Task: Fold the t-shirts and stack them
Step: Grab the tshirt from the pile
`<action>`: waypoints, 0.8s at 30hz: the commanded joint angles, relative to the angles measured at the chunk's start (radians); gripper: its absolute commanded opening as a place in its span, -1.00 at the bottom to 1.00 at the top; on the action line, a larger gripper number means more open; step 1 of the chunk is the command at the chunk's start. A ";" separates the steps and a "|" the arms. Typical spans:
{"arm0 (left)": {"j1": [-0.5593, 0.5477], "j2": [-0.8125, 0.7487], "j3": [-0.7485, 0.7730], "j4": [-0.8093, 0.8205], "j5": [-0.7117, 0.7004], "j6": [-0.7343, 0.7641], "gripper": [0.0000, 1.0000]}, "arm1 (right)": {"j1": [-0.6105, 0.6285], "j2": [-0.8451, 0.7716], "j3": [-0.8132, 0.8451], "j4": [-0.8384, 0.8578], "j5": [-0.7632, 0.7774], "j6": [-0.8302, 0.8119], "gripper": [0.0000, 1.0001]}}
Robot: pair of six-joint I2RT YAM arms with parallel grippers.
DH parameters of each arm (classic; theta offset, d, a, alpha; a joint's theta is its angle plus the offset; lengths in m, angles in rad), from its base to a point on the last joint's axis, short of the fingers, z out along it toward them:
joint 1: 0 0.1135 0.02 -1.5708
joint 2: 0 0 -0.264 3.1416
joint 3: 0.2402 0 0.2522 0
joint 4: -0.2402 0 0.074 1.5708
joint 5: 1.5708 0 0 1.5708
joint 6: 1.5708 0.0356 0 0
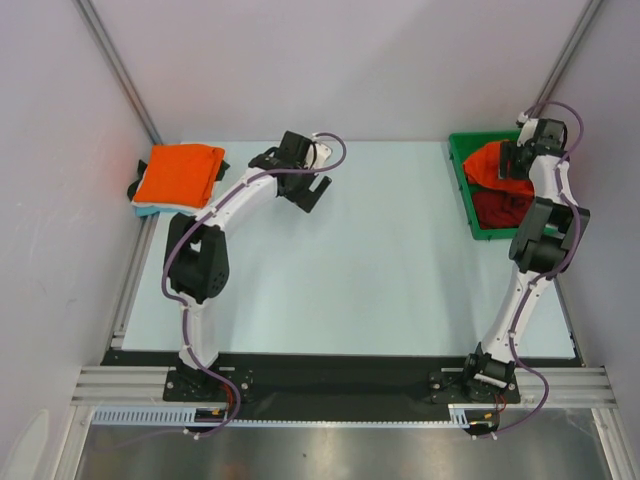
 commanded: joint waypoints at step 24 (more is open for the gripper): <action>-0.041 -0.088 -0.020 0.035 -0.097 0.051 1.00 | 0.002 -0.321 0.095 0.091 -0.160 -0.024 -1.00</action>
